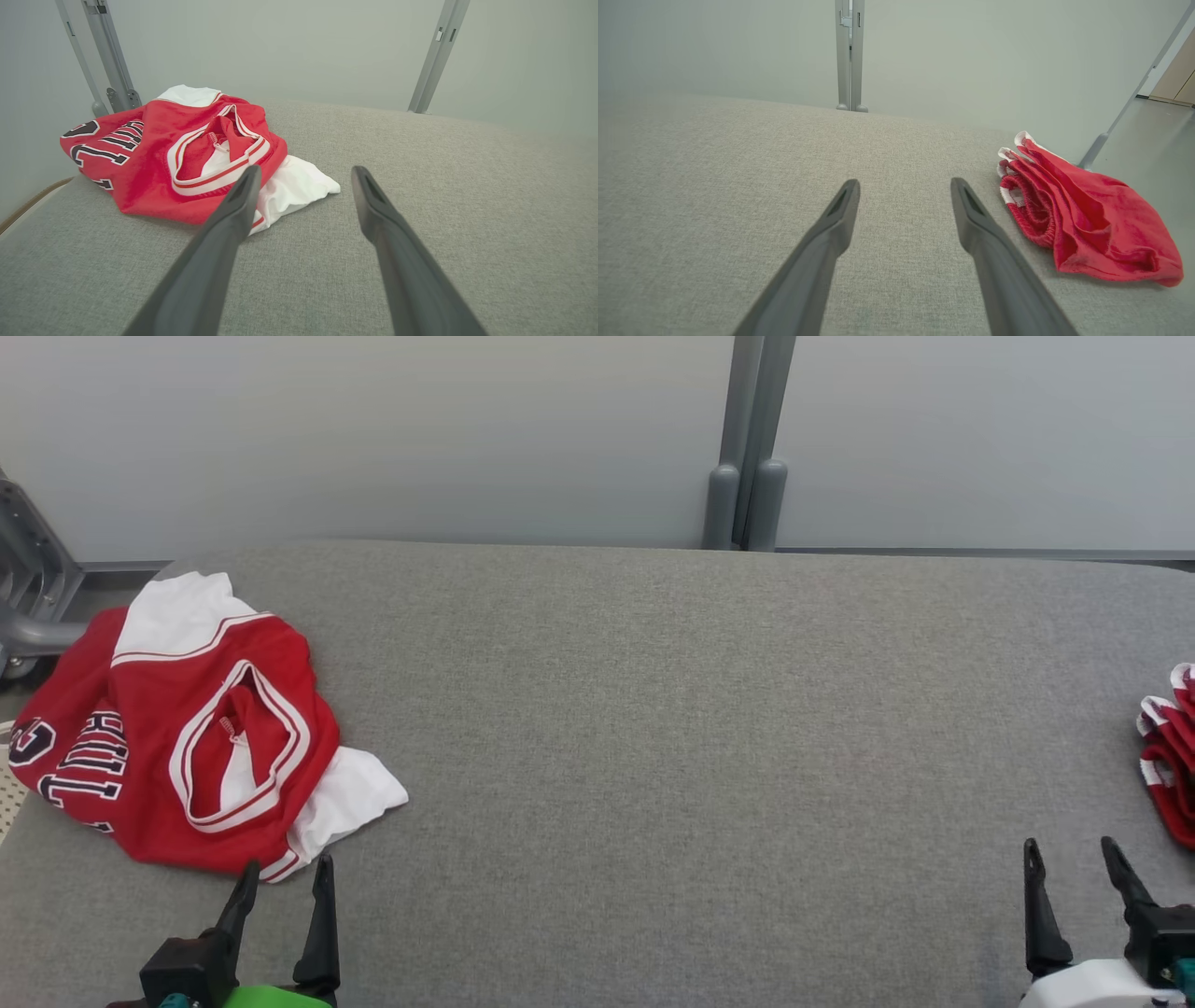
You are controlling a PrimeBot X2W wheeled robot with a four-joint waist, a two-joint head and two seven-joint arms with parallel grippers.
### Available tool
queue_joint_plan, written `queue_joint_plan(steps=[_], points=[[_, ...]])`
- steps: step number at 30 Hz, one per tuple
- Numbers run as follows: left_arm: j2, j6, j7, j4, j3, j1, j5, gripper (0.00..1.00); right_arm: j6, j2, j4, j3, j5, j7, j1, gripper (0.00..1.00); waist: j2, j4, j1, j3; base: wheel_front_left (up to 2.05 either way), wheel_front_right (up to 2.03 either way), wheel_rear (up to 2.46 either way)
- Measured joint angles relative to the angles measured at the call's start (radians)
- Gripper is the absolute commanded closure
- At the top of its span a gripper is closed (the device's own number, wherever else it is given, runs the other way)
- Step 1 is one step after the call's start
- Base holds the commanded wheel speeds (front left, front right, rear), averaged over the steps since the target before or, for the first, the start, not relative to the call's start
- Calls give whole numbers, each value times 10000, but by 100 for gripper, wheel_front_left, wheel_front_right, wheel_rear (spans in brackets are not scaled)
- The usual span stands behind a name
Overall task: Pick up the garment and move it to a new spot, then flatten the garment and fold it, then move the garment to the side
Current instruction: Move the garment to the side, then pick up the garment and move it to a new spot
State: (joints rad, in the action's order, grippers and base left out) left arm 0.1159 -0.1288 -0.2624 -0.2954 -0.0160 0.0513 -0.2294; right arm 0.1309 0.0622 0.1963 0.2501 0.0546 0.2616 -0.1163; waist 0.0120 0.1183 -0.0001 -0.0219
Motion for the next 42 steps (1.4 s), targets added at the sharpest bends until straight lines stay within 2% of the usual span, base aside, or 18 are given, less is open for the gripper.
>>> queue_joint_plan(steps=[15,42], points=[[-25,-2,-2,174,155,201,-67,0,2,-113,-33,-249,-113,0,70,0,0,-441,0,-105,0,0,0],[46,-2,-2,161,-13,170,-115,0,0,-119,-84,-412,-309,0,83,0,0,-230,0,-29,0,0,0]])
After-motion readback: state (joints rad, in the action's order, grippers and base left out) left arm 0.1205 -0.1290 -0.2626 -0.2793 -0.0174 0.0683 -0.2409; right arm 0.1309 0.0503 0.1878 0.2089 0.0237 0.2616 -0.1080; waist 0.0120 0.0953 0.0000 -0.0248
